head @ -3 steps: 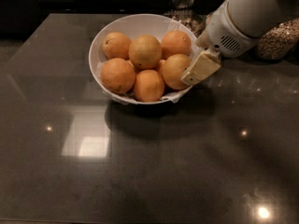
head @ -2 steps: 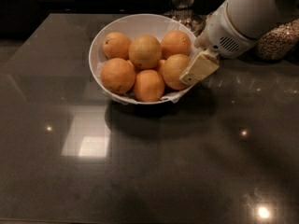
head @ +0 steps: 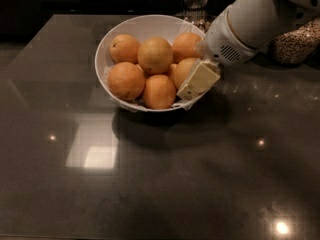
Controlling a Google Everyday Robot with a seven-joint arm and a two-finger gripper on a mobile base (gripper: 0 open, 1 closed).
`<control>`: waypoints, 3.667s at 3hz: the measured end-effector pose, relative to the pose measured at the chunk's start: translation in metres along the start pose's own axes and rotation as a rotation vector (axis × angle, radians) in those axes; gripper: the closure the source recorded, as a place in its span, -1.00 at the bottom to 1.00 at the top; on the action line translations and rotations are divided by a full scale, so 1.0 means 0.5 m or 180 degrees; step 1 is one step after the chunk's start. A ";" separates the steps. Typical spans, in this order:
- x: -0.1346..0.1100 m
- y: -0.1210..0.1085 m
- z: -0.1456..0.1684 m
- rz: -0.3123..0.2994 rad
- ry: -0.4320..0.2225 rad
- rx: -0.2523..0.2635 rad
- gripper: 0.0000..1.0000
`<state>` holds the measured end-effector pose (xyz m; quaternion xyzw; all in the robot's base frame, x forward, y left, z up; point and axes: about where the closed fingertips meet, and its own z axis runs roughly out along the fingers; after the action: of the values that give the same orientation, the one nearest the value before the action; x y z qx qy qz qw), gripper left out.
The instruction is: Pick orange from white bowl
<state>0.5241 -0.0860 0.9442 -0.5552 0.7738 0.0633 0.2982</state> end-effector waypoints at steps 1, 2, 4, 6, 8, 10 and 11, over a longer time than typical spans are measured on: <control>-0.004 -0.003 0.017 -0.0007 0.0019 0.0015 -0.50; -0.001 -0.008 0.037 -0.0015 0.0069 0.0028 -0.46; 0.027 -0.022 0.079 0.0040 0.0190 0.0035 -0.44; 0.036 -0.026 0.092 0.0063 0.0228 0.0034 -0.05; 0.036 -0.026 0.092 0.0062 0.0228 0.0034 0.88; 0.024 -0.029 0.062 -0.0003 0.0174 0.0065 1.00; 0.011 -0.045 -0.005 -0.0072 0.0091 0.0246 1.00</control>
Offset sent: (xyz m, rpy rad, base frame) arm 0.0209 0.0066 -0.0277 -0.0417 0.0065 -0.0150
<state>0.5424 -0.1000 0.9487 -0.5529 0.7735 0.0220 0.3090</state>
